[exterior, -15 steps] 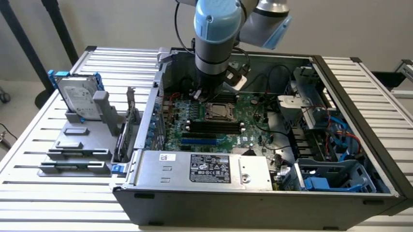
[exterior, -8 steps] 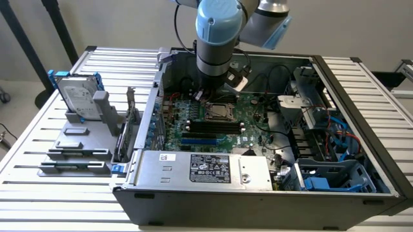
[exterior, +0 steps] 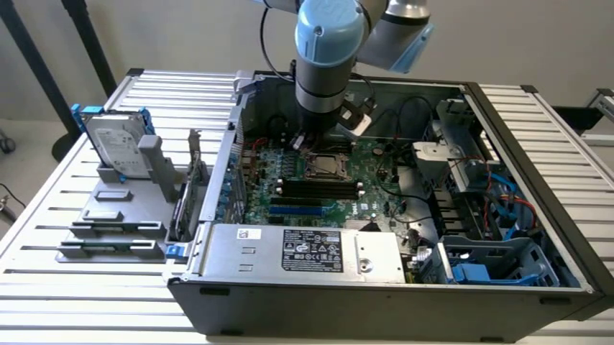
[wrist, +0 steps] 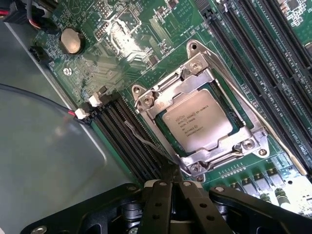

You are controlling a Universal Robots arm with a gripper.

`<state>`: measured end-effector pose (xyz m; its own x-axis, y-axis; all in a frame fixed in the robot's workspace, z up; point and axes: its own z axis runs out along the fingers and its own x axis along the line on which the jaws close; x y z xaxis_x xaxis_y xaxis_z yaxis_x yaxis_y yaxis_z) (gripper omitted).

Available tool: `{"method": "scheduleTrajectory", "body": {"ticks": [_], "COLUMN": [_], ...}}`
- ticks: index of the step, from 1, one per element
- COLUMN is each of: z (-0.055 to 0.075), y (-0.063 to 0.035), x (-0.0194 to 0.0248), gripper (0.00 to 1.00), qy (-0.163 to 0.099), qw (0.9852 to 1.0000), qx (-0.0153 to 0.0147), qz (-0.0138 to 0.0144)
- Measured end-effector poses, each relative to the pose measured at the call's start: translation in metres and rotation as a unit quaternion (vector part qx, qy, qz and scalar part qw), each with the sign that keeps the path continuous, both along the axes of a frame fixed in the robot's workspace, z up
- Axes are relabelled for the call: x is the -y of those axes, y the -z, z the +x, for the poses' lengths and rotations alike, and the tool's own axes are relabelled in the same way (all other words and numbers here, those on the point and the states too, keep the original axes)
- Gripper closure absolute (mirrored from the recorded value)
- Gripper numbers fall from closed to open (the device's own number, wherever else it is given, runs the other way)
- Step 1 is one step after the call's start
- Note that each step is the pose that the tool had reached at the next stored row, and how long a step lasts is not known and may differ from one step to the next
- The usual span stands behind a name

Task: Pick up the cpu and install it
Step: 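Install the first cpu locking lever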

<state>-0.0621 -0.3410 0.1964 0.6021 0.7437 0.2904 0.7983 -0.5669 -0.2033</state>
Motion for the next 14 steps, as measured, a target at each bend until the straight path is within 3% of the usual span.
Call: {"method": "scheduleTrajectory", "body": {"ticks": [5,14], "z": [0.0031,0.0043], "y": [0.0013,0.0016], "x": [-0.0016,-0.0023], "gripper": [0.89,0.89], "qy": [0.000,0.000], "qw": [1.0000,1.0000], "qx": [0.0000,-0.0002], "qz": [-0.0031,-0.0036]}}
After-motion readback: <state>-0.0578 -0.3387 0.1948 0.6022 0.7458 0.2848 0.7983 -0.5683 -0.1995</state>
